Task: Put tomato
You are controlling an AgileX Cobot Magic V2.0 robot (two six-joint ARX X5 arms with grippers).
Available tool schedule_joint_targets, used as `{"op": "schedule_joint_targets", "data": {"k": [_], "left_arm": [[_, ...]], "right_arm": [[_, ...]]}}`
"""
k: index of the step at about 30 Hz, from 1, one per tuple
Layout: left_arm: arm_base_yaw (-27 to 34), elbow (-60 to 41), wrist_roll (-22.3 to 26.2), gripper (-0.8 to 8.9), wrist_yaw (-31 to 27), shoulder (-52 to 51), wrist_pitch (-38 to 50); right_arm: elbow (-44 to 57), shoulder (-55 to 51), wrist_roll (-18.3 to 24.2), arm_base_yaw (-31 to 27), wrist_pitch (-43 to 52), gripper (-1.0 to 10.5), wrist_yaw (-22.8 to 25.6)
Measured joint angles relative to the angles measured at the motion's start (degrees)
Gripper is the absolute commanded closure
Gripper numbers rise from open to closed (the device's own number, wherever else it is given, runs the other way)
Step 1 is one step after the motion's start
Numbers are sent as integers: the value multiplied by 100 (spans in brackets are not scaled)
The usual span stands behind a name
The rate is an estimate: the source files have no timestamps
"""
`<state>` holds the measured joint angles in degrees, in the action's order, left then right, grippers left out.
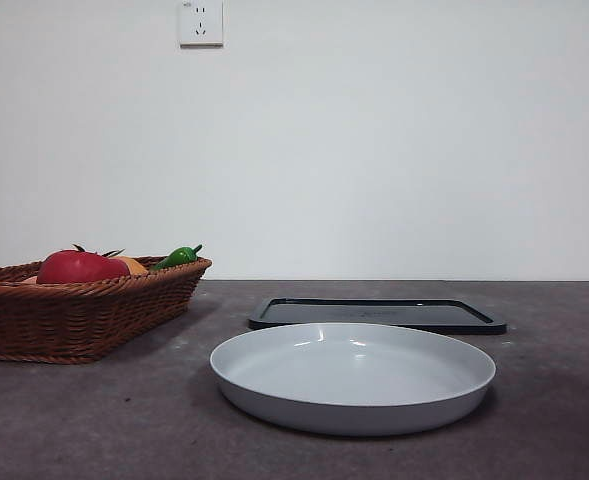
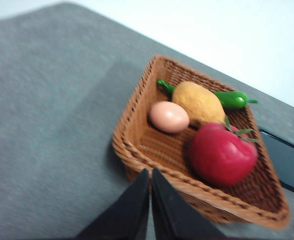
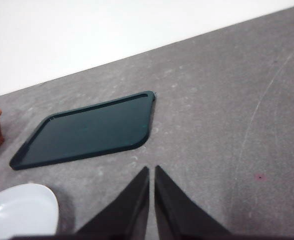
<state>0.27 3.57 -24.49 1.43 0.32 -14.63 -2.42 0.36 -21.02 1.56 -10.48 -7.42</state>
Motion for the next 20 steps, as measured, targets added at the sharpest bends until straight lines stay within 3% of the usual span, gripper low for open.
{"op": "schedule_joint_targets", "data": {"k": [9,14,20], "left_arm": [[0,782,-168,804,181,210,-507],[0,1403,-133,804,564,614,-839],[0,2345,350,804,1040,1307,-1495]], "right_arm": [[-992,111,-55,0,-614,941,-59],[-1727,612,-24,2,-1137,941,-474],[-2750,1600,299,2,-1923,941,-1252]]}}
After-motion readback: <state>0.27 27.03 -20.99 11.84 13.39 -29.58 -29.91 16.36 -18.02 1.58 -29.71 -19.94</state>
